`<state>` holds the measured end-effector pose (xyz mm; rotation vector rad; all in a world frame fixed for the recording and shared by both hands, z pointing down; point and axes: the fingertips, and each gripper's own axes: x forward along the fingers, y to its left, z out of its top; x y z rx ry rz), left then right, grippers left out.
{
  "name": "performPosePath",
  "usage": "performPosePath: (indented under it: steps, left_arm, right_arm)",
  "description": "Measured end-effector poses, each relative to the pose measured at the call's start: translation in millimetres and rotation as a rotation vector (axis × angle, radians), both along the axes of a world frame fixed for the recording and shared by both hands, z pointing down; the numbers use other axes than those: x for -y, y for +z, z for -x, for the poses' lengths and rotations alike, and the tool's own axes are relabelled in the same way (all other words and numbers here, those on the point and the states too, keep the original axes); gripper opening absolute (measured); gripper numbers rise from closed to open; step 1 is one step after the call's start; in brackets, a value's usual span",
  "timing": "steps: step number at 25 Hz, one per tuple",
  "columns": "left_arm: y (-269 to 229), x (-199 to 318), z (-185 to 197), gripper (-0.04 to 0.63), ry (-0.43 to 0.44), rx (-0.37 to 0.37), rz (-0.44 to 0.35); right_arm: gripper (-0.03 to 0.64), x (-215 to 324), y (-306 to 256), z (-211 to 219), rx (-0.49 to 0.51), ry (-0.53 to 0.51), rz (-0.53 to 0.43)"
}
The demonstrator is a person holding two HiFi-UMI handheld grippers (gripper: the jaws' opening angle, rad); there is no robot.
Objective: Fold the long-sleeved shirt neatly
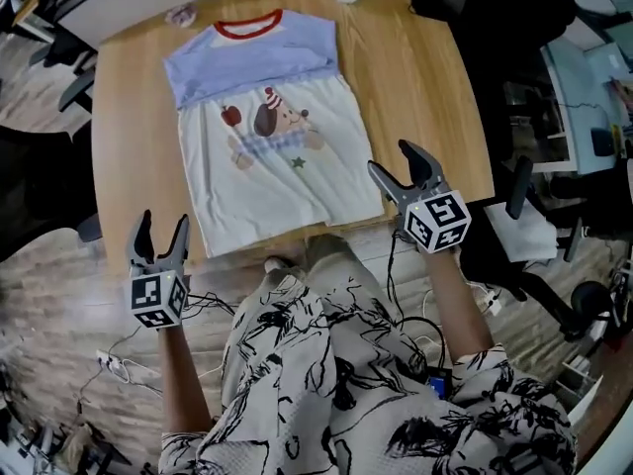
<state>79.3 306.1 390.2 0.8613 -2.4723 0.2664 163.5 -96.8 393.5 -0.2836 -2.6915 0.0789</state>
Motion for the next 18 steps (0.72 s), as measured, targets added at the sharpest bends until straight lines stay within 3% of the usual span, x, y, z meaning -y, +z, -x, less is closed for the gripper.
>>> performPosePath:
  steps: [9, 18]
  left_arm:
    - [92, -16, -58, 0.328, -0.033, -0.15, -0.008]
    - [168, -15, -98, 0.316, -0.065, -0.299, 0.02]
  right_arm:
    - [0.325, -18, 102, -95, -0.226, 0.108, 0.021]
    - [0.311, -25, 172, -118, -0.329, 0.213, 0.07]
